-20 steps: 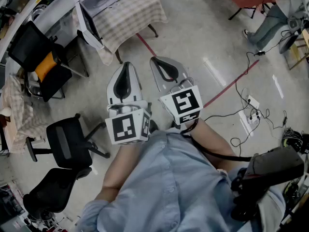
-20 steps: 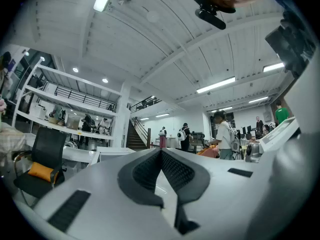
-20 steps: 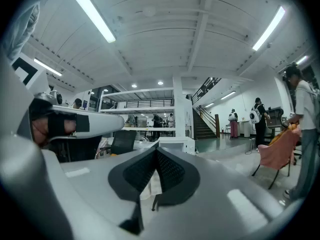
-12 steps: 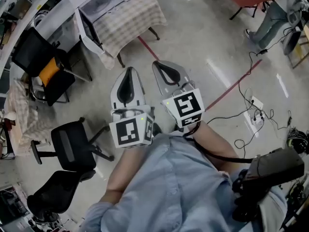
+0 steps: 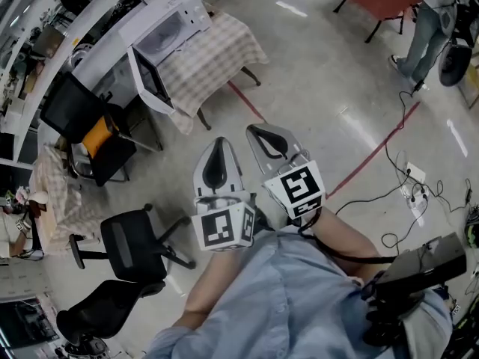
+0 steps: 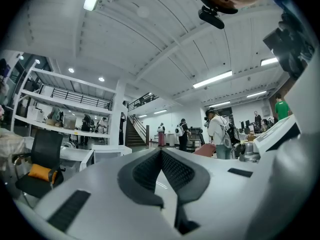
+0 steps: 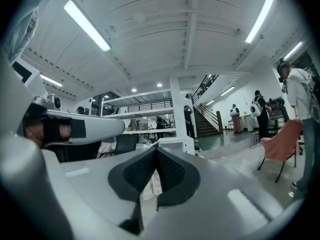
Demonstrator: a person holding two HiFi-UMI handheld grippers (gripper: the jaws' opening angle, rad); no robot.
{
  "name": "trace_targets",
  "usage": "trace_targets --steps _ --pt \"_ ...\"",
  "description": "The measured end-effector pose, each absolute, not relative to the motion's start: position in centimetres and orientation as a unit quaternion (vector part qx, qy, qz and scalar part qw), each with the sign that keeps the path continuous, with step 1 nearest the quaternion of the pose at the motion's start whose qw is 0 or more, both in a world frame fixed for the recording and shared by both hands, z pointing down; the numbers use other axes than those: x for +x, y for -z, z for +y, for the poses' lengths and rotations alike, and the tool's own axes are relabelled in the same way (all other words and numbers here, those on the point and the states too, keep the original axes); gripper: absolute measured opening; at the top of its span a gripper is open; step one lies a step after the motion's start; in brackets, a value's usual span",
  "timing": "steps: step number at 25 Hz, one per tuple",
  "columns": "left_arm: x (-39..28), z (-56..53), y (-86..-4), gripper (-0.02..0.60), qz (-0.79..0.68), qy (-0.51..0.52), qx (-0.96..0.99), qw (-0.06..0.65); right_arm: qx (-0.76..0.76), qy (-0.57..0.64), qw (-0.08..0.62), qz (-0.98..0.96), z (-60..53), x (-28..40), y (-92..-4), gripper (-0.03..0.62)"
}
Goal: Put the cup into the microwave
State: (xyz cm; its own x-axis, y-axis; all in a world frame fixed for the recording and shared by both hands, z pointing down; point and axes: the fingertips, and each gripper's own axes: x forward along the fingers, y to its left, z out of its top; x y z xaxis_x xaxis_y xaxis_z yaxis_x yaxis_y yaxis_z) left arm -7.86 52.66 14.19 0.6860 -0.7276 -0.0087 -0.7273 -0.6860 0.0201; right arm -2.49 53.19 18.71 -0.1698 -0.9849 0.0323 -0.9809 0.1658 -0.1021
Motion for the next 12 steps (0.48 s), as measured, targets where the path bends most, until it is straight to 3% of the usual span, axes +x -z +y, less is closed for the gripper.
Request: trace_targets --steps 12 --pt "-6.7 48.4 -16.3 0.006 -0.395 0.008 0.918 0.026 -0.639 0.057 0.004 0.767 49.4 -1.3 -20.9 0.002"
